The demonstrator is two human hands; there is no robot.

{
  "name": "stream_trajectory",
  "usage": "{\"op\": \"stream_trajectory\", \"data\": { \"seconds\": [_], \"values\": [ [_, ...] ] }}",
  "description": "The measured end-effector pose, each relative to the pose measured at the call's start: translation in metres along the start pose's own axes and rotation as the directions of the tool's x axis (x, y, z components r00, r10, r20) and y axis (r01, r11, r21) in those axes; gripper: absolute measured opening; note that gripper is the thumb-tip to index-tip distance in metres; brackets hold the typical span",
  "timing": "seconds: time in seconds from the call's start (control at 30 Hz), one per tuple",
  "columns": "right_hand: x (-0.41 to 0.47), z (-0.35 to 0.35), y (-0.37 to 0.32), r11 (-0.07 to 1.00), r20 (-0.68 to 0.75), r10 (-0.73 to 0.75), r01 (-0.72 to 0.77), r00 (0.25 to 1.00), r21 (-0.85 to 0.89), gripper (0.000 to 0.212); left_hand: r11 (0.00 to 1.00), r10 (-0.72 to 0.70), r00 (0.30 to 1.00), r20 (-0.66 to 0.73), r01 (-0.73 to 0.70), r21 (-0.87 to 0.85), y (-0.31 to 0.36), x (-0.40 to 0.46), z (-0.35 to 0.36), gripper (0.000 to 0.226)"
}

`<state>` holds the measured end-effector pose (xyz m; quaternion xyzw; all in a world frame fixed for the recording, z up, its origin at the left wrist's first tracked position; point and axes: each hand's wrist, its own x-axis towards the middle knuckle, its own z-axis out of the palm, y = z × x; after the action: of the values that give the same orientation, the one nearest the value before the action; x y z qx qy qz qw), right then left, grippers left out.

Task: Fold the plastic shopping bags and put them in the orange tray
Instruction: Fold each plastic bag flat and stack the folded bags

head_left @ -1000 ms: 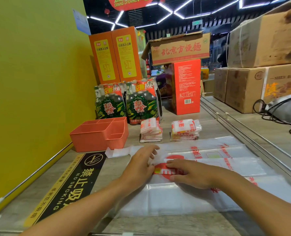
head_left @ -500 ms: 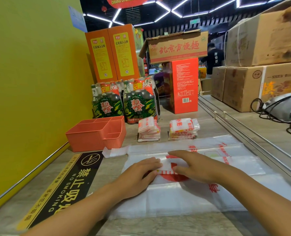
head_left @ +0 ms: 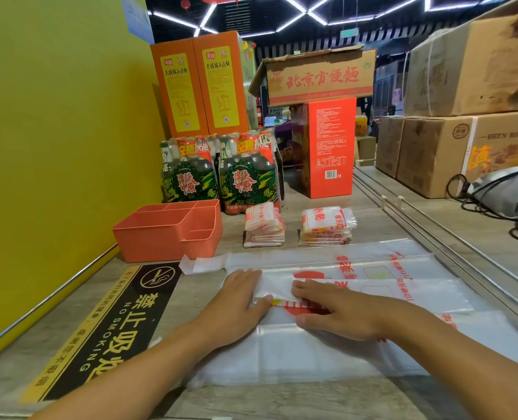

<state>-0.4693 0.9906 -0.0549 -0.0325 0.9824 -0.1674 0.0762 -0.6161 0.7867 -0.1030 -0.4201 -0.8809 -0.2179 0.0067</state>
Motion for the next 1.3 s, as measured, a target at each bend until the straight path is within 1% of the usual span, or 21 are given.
{"op": "stream_trajectory", "data": {
  "seconds": [0.1,0.13,0.2,0.23,0.27,0.33,0.4,0.43,0.53,0.63,0.73,0.8,0.83,0.87,0.93,0.97,1.0,1.03,1.1,1.2,1.3],
  "values": [
    [0.001,0.001,0.001,1.0,0.005,-0.006,0.006,1.0,0.0,0.061,0.997,-0.057,0.998,-0.024,0.056,-0.054,0.003,-0.002,-0.003,0.066],
    [0.001,0.002,0.001,1.0,0.006,-0.007,0.007,1.0,0.001,0.064,0.991,-0.077,0.997,-0.023,0.074,-0.108,0.003,-0.001,-0.003,0.067],
    [0.002,0.003,0.001,1.0,0.008,0.001,-0.001,1.0,0.008,0.067,0.957,-0.125,0.992,-0.035,0.111,-0.269,0.009,0.0,-0.005,0.062],
    [0.002,0.003,0.001,1.0,0.005,0.005,-0.005,1.0,0.015,0.066,0.918,-0.163,0.985,-0.052,0.132,-0.374,0.012,0.002,-0.006,0.056],
    [0.001,0.002,0.001,1.0,0.004,0.011,-0.011,1.0,0.024,0.064,0.858,-0.213,0.975,-0.07,0.152,-0.491,0.016,0.004,-0.008,0.05],
    [0.001,0.0,0.0,0.999,0.012,0.027,-0.027,1.0,0.037,0.059,0.703,-0.325,0.944,-0.063,0.196,-0.684,0.022,0.007,-0.011,0.041],
    [0.001,0.0,0.0,0.998,0.017,0.036,-0.036,0.999,0.042,0.057,0.58,-0.388,0.922,-0.017,0.23,-0.781,0.02,0.01,-0.011,0.04],
    [0.001,0.0,0.0,0.998,0.018,0.037,-0.038,0.999,0.044,0.057,0.55,-0.399,0.917,0.006,0.245,-0.798,0.02,0.009,-0.011,0.041],
    [0.003,0.002,0.005,0.997,-0.001,0.012,-0.012,1.0,0.074,0.06,0.539,-0.413,0.911,0.017,0.259,-0.802,0.019,0.008,-0.01,0.044],
    [0.005,0.004,0.009,0.995,-0.028,0.002,0.001,1.0,0.097,0.071,0.499,-0.442,0.897,0.007,0.252,-0.829,0.018,0.006,-0.012,0.047],
    [0.007,0.006,0.01,0.997,0.002,0.023,-0.023,1.0,0.071,0.074,0.462,-0.493,0.87,0.001,0.263,-0.847,0.02,0.006,-0.013,0.043],
    [0.006,0.008,0.009,0.998,0.014,0.038,-0.039,0.999,0.058,0.073,0.413,-0.53,0.848,0.003,0.261,-0.873,0.022,0.009,-0.013,0.037],
    [0.007,0.009,0.008,0.998,0.012,0.038,-0.039,0.999,0.057,0.074,0.365,-0.529,0.848,0.025,0.254,-0.896,0.025,0.01,-0.013,0.036],
    [0.007,0.01,0.008,0.998,0.009,0.033,-0.034,0.999,0.054,0.075,0.31,-0.498,0.865,0.063,0.245,-0.918,0.026,0.011,-0.011,0.036],
    [0.009,0.013,0.008,0.999,0.007,0.024,-0.025,1.0,0.035,0.076,0.203,-0.355,0.921,0.16,0.243,-0.949,0.031,0.011,-0.007,0.032],
    [0.01,0.014,0.008,0.999,0.011,0.024,-0.024,1.0,0.027,0.077,0.169,-0.283,0.939,0.195,0.249,-0.954,0.035,0.01,-0.004,0.028],
    [0.012,0.015,0.008,0.999,0.016,0.025,-0.026,1.0,0.026,0.078,0.161,-0.255,0.945,0.204,0.25,-0.955,0.038,0.011,-0.001,0.025],
    [0.013,0.016,0.007,0.999,0.014,0.023,-0.024,1.0,0.035,0.08,0.156,-0.267,0.943,0.199,0.246,-0.957,0.041,0.012,0.0,0.023],
    [0.014,0.014,0.006,0.997,-0.008,0.014,-0.014,1.0,0.08,0.084,0.176,-0.348,0.924,0.158,0.229,-0.957,0.045,0.016,-0.002,0.027],
    [0.009,0.008,0.007,0.993,-0.045,0.018,-0.012,0.999,0.114,0.084,0.272,-0.497,0.867,0.04,0.2,-0.941,0.04,0.019,-0.014,0.037],
    [0.005,0.005,0.011,0.999,-0.04,0.036,-0.034,0.999,0.039,0.078,0.367,-0.608,0.793,-0.051,0.223,-0.903,0.028,0.017,-0.023,0.035]
  ]
}}
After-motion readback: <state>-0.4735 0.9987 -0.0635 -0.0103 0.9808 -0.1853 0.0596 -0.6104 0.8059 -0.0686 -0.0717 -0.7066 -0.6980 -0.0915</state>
